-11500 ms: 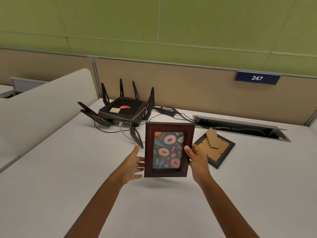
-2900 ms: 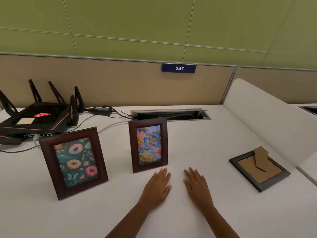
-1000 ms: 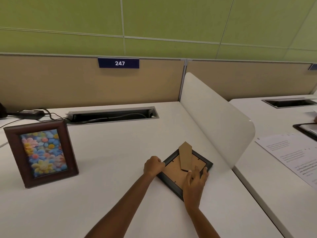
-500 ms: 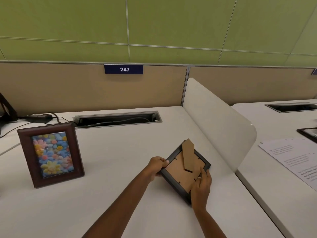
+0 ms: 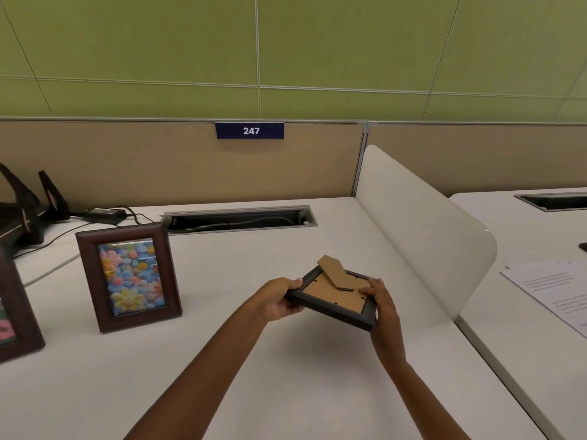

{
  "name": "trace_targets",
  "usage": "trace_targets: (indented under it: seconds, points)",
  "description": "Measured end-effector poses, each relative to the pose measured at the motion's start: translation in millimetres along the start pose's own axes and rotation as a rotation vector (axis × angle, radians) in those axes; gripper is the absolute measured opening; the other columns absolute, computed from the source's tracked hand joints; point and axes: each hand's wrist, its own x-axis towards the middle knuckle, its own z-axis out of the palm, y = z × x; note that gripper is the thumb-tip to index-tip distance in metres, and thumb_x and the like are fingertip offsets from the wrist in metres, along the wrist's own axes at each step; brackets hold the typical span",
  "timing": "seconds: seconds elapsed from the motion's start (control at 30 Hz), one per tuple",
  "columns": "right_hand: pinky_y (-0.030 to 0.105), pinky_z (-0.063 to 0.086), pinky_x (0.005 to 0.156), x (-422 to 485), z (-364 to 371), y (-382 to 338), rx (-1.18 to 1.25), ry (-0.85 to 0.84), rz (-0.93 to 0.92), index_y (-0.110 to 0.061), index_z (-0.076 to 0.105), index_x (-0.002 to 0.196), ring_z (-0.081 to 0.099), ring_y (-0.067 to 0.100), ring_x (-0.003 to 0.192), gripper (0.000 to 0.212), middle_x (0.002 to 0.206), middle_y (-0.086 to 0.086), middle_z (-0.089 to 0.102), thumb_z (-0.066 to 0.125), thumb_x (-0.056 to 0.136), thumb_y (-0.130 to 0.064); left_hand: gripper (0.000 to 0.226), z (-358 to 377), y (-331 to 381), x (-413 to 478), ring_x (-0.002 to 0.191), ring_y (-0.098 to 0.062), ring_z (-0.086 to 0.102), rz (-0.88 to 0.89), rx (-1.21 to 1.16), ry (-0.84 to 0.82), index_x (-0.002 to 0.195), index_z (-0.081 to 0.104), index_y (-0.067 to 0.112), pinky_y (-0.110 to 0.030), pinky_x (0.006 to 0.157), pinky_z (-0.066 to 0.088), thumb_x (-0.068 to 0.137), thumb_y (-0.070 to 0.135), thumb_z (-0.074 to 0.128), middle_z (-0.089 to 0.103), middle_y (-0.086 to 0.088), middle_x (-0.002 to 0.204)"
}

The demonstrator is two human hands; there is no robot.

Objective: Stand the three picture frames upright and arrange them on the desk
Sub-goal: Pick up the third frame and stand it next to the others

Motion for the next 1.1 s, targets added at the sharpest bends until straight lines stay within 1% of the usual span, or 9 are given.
trace_targets:
  seconds: [0.1, 0.23, 0.27, 0.37, 0.5, 0.63, 0.8, 0.97, 1.1]
  points:
    - [0.002, 0.031, 0.096, 9, 2, -16, 0.086, 0.014, -0.047, -0.008, 0.055, 0.109, 0.035, 0.022, 0.13, 0.034, 0.139, 0.021, 0.043, 0.047, 0.084, 0.014, 0.013, -13, 8, -6, 0.07, -0.02, 0.056, 0.016, -0.07, 0.013, 0.085, 0.052, 0.002, -0.022, 0.041, 0.055, 0.094, 0.01, 0.047, 0.056, -0.014, 0.08]
    - [0.05, 0.039, 0.105, 19, 14, -37, 0.134, 0.136, -0.195, 0.003, 0.056, 0.099, 0.054, 0.023, 0.111, 0.019, 0.102, 0.016, 0.063, 0.054, 0.082, 0.011, 0.033, -33, 13, -14, 0.059, -0.021, 0.065, 0.026, -0.119, -0.075, 0.085, 0.057, 0.0, -0.02, 0.045, 0.055, 0.097, 0.026, 0.04, 0.069, -0.015, 0.066]
    - [0.048, 0.041, 0.101, 21, 17, -42, 0.175, 0.155, -0.2, 0.002, 0.056, 0.098, 0.056, 0.021, 0.102, 0.018, 0.097, 0.01, 0.061, 0.055, 0.082, 0.009, 0.043, -39, 13, -14, 0.058, -0.021, 0.068, 0.03, -0.121, -0.107, 0.086, 0.06, 0.0, -0.022, 0.049, 0.056, 0.096, 0.035, 0.038, 0.071, -0.013, 0.064]
    - [0.009, 0.041, 0.081, 25, 27, -52, 0.296, 0.16, -0.146, -0.005, 0.054, 0.099, 0.055, 0.024, 0.089, 0.019, 0.094, 0.009, 0.058, 0.055, 0.084, 0.006, 0.075, -56, 15, -10, 0.081, -0.023, 0.066, 0.044, -0.056, -0.147, 0.093, 0.064, 0.002, -0.03, 0.069, 0.056, 0.089, 0.063, 0.023, 0.071, -0.012, 0.085]
    - [-0.001, 0.043, 0.065, 31, 39, -62, 0.493, 0.087, -0.072, -0.005, 0.05, 0.101, 0.057, 0.005, 0.086, 0.016, 0.092, 0.003, 0.059, 0.05, 0.085, -0.005, 0.095, -72, 16, -4, 0.098, -0.023, 0.054, 0.067, 0.092, -0.112, 0.09, 0.067, 0.004, -0.035, 0.089, 0.044, 0.08, 0.075, 0.004, 0.062, -0.01, 0.099]
    - [0.006, 0.051, 0.061, 43, 52, -68, 0.61, -0.049, -0.01, -0.008, 0.046, 0.1, 0.058, 0.006, 0.088, 0.017, 0.09, -0.006, 0.058, 0.046, 0.089, 0.004, 0.093, -85, 16, 2, 0.115, -0.027, 0.045, 0.094, 0.13, -0.043, 0.092, 0.065, 0.007, -0.042, 0.109, 0.031, 0.079, 0.075, 0.002, 0.058, -0.011, 0.113]
    - [0.015, 0.056, 0.066, 54, 73, -69, 0.61, -0.172, 0.084, -0.011, 0.047, 0.102, 0.06, 0.019, 0.093, 0.017, 0.101, 0.006, 0.059, 0.045, 0.09, 0.002, 0.078, -94, 15, 10, 0.126, -0.032, 0.044, 0.155, 0.264, 0.1, 0.104, 0.06, 0.015, -0.045, 0.11, 0.03, 0.087, 0.065, 0.003, 0.052, -0.015, 0.134]
    - [0.02, 0.056, 0.071, 63, 94, -70, 0.659, -0.29, 0.165, -0.011, 0.048, 0.105, 0.06, 0.021, 0.098, 0.017, 0.109, 0.008, 0.059, 0.048, 0.09, -0.003, 0.063, -96, 20, 24, 0.13, -0.033, 0.042, 0.298, 0.1, 0.213, 0.128, 0.047, 0.022, -0.051, 0.111, 0.029, 0.092, 0.057, 0.009, 0.046, -0.011, 0.142]
    - [0.032, 0.052, 0.083, 73, 112, -69, 0.702, -0.325, 0.253, -0.013, 0.049, 0.109, 0.058, 0.024, 0.103, 0.019, 0.114, 0.009, 0.059, 0.049, 0.09, -0.007, 0.071, -107, 21, 38, 0.132, -0.032, 0.04, 0.315, 0.046, 0.21, 0.134, 0.042, 0.022, -0.049, 0.113, 0.025, 0.089, 0.059, 0.002, 0.044, -0.011, 0.144]
